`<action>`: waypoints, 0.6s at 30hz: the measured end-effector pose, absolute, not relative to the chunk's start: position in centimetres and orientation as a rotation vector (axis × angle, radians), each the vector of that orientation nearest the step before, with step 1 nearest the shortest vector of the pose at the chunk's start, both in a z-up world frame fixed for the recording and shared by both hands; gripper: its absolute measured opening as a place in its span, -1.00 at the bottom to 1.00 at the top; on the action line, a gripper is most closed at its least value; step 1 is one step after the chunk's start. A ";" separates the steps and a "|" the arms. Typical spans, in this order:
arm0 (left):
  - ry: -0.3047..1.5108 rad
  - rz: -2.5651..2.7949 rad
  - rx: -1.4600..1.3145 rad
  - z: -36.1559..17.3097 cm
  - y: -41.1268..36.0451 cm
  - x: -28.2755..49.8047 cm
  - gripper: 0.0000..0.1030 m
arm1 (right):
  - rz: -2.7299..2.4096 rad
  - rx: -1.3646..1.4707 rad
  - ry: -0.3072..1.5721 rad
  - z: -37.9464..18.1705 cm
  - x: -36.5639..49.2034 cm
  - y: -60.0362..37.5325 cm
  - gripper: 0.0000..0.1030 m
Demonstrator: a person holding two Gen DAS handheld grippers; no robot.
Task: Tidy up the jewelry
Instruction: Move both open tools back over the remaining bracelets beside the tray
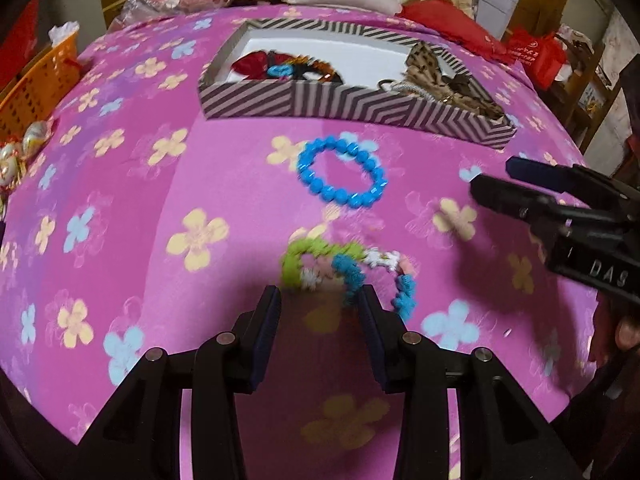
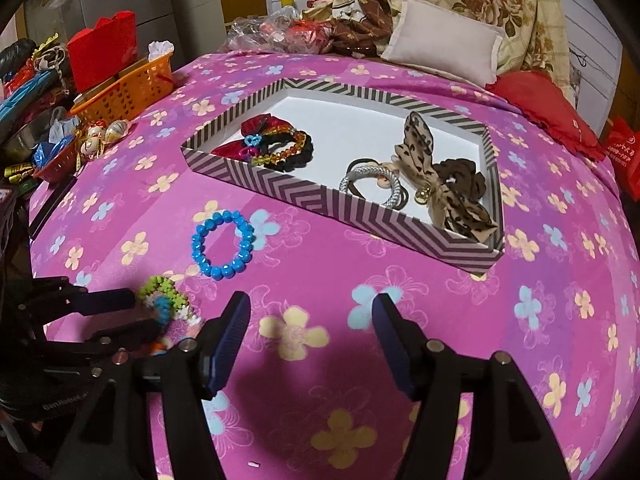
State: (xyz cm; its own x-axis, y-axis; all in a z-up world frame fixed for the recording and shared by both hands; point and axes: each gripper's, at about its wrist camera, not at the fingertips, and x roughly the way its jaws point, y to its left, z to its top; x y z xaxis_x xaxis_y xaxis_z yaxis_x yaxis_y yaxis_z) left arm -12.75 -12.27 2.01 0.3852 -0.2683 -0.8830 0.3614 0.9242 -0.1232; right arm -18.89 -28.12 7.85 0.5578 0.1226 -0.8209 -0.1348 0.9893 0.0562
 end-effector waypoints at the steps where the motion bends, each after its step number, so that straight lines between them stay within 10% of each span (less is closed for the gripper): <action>1: 1.105 -0.400 0.089 2.0 -11.7 -12.8 -0.64 | 0.154 -0.012 0.969 7.8 -18.8 -28.1 0.29; 18: 1.122 -0.398 -0.130 2.9 -8.5 -10.8 -0.64 | 0.214 -0.042 0.994 6.3 -15.4 -25.2 0.29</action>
